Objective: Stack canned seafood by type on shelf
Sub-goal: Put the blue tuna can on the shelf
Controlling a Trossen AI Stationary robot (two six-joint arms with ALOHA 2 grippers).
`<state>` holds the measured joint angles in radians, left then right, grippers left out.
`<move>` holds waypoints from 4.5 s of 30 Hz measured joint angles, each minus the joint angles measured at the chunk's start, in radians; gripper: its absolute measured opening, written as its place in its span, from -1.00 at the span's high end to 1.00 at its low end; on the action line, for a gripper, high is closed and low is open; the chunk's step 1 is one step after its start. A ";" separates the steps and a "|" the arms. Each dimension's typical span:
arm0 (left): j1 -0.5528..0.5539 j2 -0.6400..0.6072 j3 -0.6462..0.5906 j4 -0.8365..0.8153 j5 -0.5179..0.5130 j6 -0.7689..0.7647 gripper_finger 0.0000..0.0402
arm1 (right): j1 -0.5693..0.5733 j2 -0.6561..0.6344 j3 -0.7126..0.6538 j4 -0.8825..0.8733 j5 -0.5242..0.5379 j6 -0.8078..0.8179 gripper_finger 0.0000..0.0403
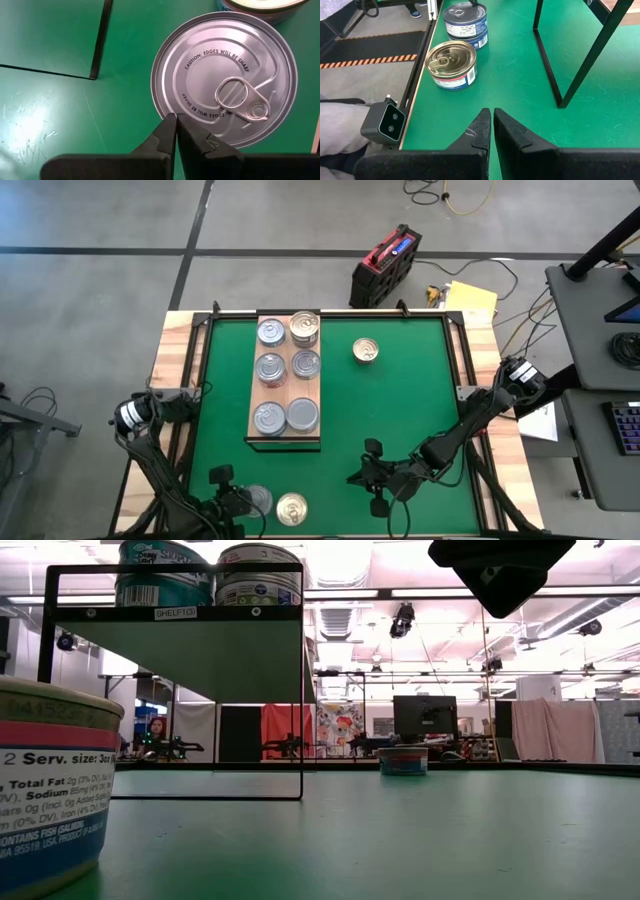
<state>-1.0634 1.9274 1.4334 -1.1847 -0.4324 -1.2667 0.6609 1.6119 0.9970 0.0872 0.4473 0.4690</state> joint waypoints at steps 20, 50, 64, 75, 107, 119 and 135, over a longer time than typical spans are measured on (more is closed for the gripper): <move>-0.043 0.000 -0.022 -0.041 0.000 -0.195 1.00 | 0.000 0.000 0.000 0.000 0.000 0.001 0.94; -0.094 0.002 -0.102 -0.074 0.055 -0.367 1.00 | 0.000 0.000 0.000 0.001 0.000 0.019 0.94; -0.098 0.002 0.024 -0.225 -0.005 -0.369 1.00 | 0.000 0.000 0.000 0.000 0.000 0.021 0.94; -0.098 0.002 0.020 -0.228 -0.022 -0.369 1.00 | 0.000 0.000 0.000 0.000 0.000 0.021 0.94; -0.073 0.001 0.196 -0.321 -0.071 -0.014 0.98 | 0.000 0.000 0.000 -0.003 -0.003 0.044 0.94; -0.029 -0.154 0.189 -0.278 0.003 0.324 0.88 | 0.000 0.000 0.000 -0.005 -0.012 0.044 0.94; 0.066 -0.335 -0.103 -0.038 0.174 0.577 1.00 | 0.000 -0.001 0.000 -0.007 -0.012 0.014 0.94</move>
<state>-0.9973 1.5925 1.3303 -1.2223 -0.2587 -0.6898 0.6609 1.6107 0.9970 0.0799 0.4351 0.4835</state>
